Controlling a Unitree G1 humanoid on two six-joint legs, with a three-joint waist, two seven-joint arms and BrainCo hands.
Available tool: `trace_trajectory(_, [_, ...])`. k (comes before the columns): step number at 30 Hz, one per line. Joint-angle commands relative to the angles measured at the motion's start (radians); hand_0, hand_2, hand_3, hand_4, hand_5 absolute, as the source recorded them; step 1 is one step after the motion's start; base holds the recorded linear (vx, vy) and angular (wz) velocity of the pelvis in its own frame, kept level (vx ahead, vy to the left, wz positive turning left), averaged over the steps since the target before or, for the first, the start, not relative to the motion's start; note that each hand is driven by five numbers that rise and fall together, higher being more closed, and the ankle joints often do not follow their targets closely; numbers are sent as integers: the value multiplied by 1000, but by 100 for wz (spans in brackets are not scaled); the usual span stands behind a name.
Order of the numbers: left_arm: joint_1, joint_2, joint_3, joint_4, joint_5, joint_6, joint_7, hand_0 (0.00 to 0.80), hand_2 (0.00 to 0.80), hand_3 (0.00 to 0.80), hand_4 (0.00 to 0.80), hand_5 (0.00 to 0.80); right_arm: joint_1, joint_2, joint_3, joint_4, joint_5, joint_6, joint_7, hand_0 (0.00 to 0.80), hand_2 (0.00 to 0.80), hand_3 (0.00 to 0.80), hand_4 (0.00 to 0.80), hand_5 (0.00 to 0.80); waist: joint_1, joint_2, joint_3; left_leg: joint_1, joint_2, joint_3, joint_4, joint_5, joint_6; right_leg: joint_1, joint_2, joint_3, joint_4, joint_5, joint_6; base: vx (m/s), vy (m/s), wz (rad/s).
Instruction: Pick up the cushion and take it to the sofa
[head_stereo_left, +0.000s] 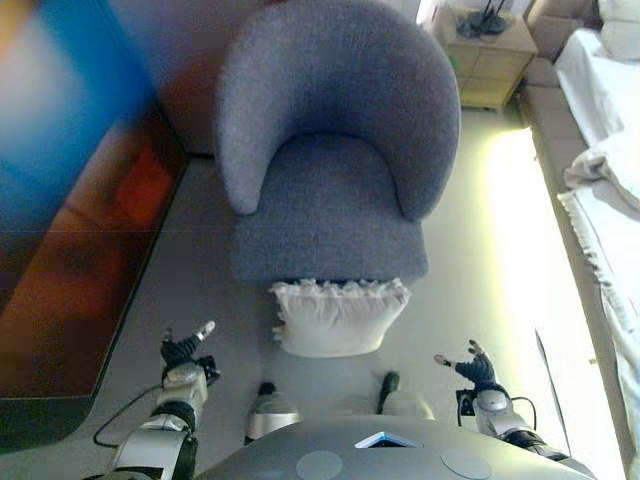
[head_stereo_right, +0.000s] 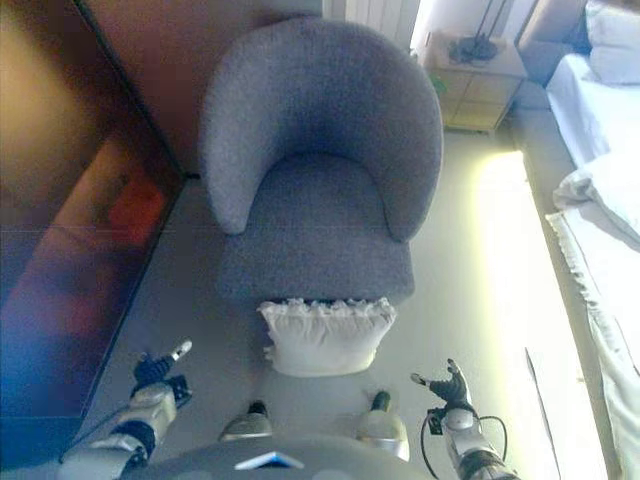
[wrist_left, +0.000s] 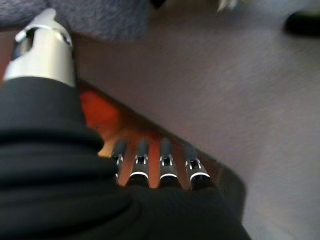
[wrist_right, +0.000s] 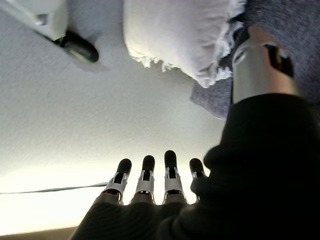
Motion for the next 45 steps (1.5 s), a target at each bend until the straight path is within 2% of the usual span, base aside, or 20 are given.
trace_trajectory(1, [-112,73,-24,-54,-69,-70,53,0,0,0,0,0,-112,-46,22,-101,32,-45,-61,0,0,0,0,0,-30,-32,133,-197,98,-99,156,-7,-7,-113,-165,57,108,0,92,-266,61,-1])
trace_trajectory(6, [-210,97,-90,-172,-10,-99,105,0,0,0,0,0,-224,-105,33,-170,117,-34,-105,0,0,0,0,0,-25,-33,225,-422,81,-147,214,9,-10,-359,-169,123,198,5,90,-185,39,-16])
trace_trajectory(13, [-306,112,-142,-267,37,-147,141,0,0,0,0,0,-368,-186,29,-258,159,-51,-144,0,0,0,0,0,-27,-15,323,-639,55,-158,249,44,-2,-579,-158,133,247,28,84,-156,38,-4])
trace_trajectory(17, [-377,139,-152,-270,-10,-150,147,0,0,0,0,0,-485,-239,53,-296,165,-36,-156,0,0,0,0,0,-37,-1,327,-748,49,-154,278,61,3,-689,-152,139,279,37,78,-79,71,-10])
trace_trajectory(21, [-439,159,-165,-275,-31,-145,92,0,0,0,0,0,-581,-292,80,-325,169,-16,-156,0,0,0,0,0,-42,10,327,-838,46,-159,320,64,10,-784,-153,147,323,36,72,-24,79,-1])
trace_trajectory(25, [-501,187,-181,-251,-133,-86,-8,0,0,0,0,0,-676,-329,95,-321,178,-17,-156,0,0,0,0,0,-48,23,327,-914,45,-158,335,68,18,-867,-150,157,347,42,74,22,15,0])
trace_trajectory(31, [-570,226,-178,-235,-183,-114,-31,0,0,0,0,0,-787,-380,125,-316,208,-36,-138,0,0,0,0,0,-59,39,327,-1049,47,-172,392,57,22,-1016,-143,191,414,32,68,50,37,4])
trace_trajectory(37, [-676,286,-208,-247,-197,-103,-88,0,0,0,0,0,-913,-416,165,-292,299,-101,-3,0,0,0,0,0,-61,51,327,-1217,49,-195,474,39,16,-1177,-143,225,478,26,70,45,67,6])
trace_trajectory(40, [-751,318,-240,-254,-243,-66,-178,0,0,0,0,0,-974,-423,197,-281,359,-130,110,0,0,0,0,0,-60,53,327,-1296,52,-205,510,27,15,-1251,-150,237,508,20,74,6,3,2])
trace_trajectory(43, [-821,333,-287,-263,-323,-16,-317,0,0,0,0,0,-1038,-419,241,-281,437,-118,278,0,0,0,0,0,-62,57,327,-1347,57,-209,526,22,12,-1306,-159,245,527,14,76,26,44,8])
trace_trajectory(45, [-844,330,-310,-282,-374,33,-389,0,0,0,0,0,-1056,-418,262,-303,492,-82,372,0,0,0,0,0,-64,60,327,-1365,60,-207,528,24,9,-1325,-165,248,529,16,80,32,43,2])
